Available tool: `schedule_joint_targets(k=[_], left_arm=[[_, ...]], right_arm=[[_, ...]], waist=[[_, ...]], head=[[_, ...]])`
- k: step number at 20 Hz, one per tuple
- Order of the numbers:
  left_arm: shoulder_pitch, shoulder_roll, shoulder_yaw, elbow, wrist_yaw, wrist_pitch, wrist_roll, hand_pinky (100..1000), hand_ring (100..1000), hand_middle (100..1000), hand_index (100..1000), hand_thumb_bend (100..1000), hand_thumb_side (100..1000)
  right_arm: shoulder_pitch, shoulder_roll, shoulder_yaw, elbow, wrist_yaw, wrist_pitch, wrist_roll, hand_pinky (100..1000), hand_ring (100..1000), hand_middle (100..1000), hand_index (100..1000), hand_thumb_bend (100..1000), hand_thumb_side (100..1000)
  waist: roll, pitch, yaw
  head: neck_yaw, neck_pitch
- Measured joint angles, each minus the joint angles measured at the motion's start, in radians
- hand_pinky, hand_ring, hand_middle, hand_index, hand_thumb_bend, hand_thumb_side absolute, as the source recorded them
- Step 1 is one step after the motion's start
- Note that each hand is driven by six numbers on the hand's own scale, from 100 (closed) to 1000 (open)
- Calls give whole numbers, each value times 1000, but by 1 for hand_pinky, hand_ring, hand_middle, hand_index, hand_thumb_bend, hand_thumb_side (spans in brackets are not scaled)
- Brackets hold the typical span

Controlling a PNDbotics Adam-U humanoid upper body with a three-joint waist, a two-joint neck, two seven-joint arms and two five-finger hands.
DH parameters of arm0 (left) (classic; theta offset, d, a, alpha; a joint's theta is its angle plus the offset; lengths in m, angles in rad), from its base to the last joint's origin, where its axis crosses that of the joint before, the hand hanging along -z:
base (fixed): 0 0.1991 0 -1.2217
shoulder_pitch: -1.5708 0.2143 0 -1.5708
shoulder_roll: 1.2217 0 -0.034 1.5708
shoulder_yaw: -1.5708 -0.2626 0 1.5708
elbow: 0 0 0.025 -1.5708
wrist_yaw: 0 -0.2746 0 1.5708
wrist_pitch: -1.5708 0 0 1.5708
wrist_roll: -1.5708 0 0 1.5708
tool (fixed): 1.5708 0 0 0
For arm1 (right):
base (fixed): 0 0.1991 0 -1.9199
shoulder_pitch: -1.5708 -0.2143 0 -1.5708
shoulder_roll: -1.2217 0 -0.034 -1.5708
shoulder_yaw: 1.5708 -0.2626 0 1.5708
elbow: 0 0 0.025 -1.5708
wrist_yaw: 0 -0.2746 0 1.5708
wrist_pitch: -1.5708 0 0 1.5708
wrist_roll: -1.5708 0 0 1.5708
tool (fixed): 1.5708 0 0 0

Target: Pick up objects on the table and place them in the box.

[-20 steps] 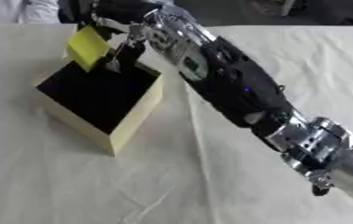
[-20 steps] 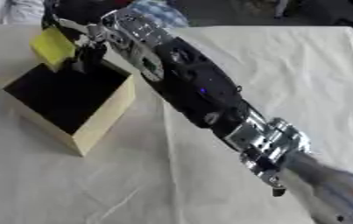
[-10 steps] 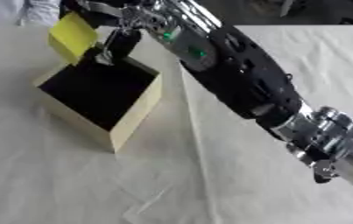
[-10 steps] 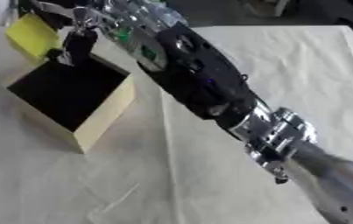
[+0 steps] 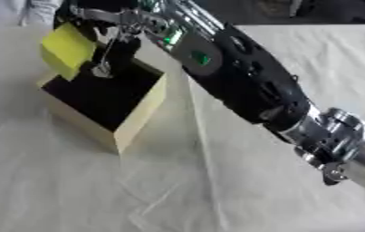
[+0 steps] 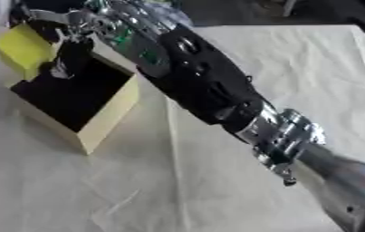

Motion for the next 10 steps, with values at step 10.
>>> schedule_joint_targets(k=[10], left_arm=[[-1,0,24,0,0,-26,56,695,843,863,672,100,658]], right_arm=[[15,29,3,62,3,4,-6,497,545,435,516,100,164]], waist=[[0,0,8]], head=[[-19,3]])
